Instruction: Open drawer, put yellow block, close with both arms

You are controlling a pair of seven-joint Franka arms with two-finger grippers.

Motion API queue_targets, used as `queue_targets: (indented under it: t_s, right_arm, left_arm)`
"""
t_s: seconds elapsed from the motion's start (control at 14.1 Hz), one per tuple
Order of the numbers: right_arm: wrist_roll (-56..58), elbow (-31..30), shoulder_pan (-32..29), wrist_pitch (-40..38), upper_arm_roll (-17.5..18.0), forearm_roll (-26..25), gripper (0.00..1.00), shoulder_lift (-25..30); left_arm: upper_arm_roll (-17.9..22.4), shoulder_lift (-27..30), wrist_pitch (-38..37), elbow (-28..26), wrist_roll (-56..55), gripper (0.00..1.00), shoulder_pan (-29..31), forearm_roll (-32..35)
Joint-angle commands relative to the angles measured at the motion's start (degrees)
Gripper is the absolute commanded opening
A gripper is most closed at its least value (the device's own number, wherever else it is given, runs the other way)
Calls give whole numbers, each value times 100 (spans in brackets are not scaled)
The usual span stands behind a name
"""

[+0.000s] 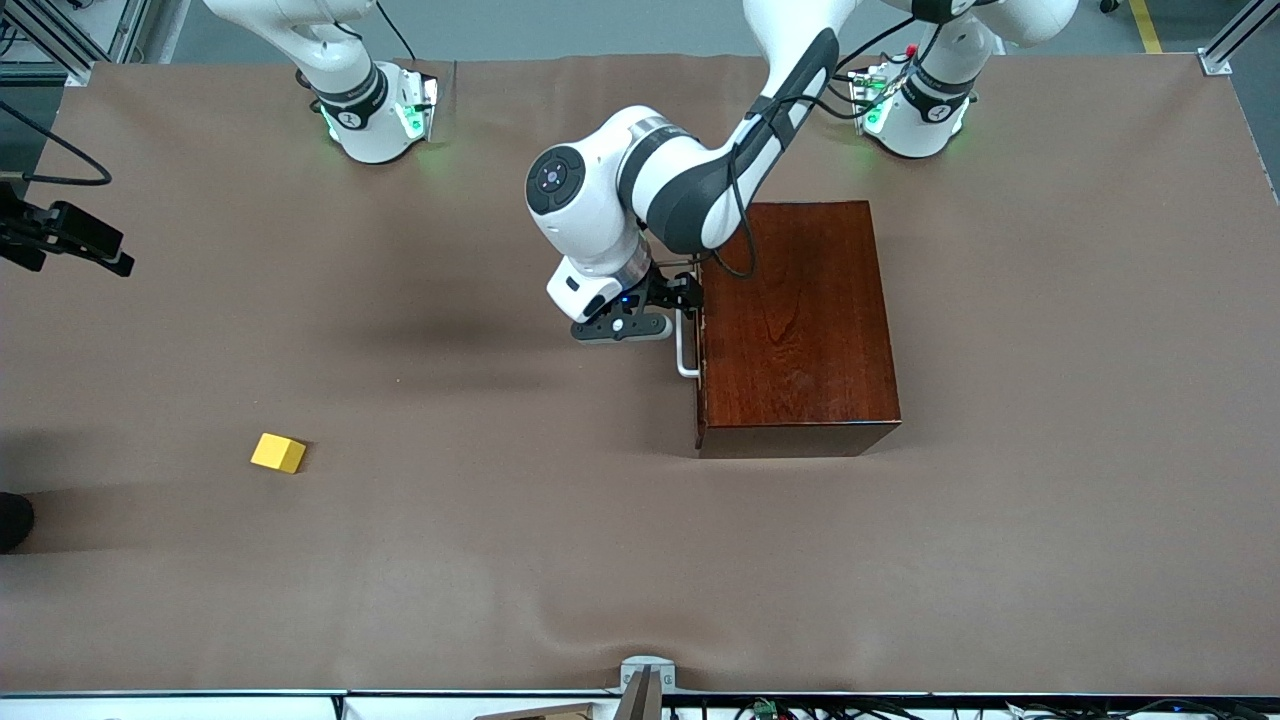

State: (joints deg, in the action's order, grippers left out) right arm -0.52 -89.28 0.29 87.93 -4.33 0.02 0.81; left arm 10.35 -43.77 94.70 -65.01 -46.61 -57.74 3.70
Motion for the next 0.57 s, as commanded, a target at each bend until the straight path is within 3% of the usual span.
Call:
queue_targets:
  t_s: [0.0,0.5]
  right_arm:
    - [-10,60,-82,-66,55,15,100,16]
    - [-10,60,-82,-66,55,15,100,16]
  left_arm:
    - [46,-79,-144,85,81,100,-9,-149]
    - [37,-246,207,103,3,100,52,-229]
